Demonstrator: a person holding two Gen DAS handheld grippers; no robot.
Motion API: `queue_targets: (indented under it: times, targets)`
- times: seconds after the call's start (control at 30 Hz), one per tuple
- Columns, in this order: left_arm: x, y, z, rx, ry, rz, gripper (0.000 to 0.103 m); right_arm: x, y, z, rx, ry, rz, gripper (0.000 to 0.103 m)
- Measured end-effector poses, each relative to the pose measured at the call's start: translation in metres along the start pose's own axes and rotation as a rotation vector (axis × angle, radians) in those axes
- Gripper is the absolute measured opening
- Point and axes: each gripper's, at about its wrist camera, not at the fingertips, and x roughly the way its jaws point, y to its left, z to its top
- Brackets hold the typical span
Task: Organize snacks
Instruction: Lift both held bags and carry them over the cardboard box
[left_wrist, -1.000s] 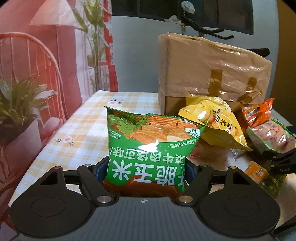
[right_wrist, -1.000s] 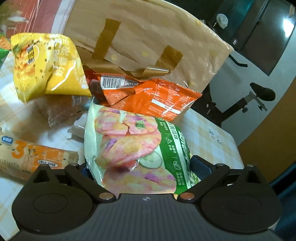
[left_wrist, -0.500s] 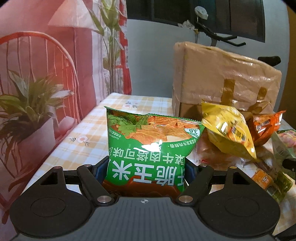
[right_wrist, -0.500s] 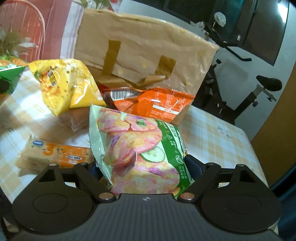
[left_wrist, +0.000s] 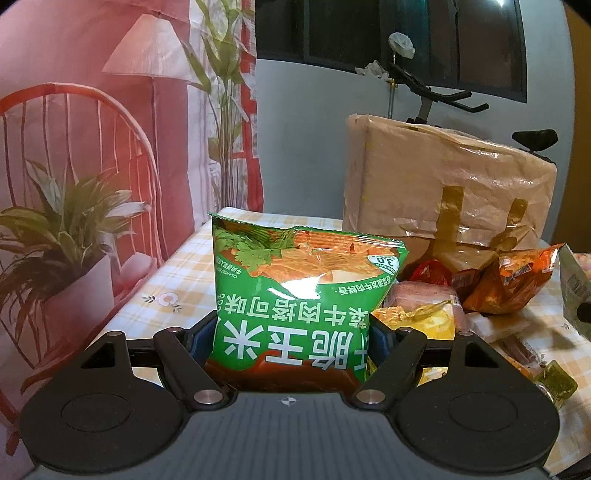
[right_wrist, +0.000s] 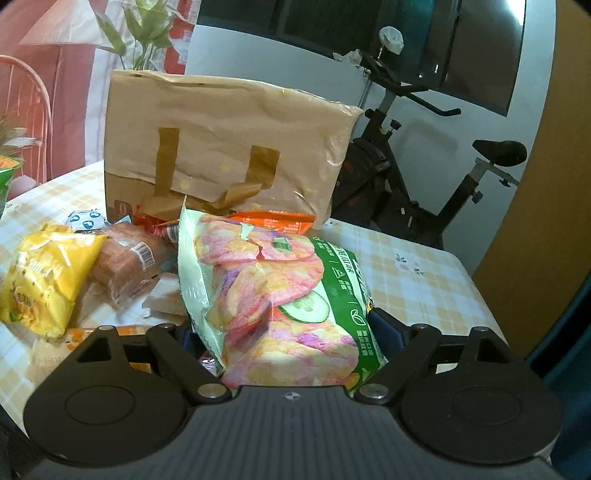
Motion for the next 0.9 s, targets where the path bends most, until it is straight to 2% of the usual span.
queue_targets:
  times: [0.17,0.37,0.7,0.9]
  targets:
    - [-0.004,0.001,0.012,0.003,-0.04,-0.011,0.08,-0.008,-0.005,0.009,-0.003,-0.048,-0.006,0.088]
    - [-0.013,0.001,0.05,-0.006,-0.127,-0.071,0.08,-0.026,-0.023,0.035,0.036,-0.115,0.013,0.088]
    - [-0.007,-0.034,0.126,0.037,-0.229,-0.198,0.08,-0.042,-0.045,0.116,0.065,-0.267,0.1,0.088]
    - [0.013,-0.051,0.16,0.033,-0.258,-0.219,0.08,-0.024,-0.052,0.176,0.04,-0.34,0.172,0.088]
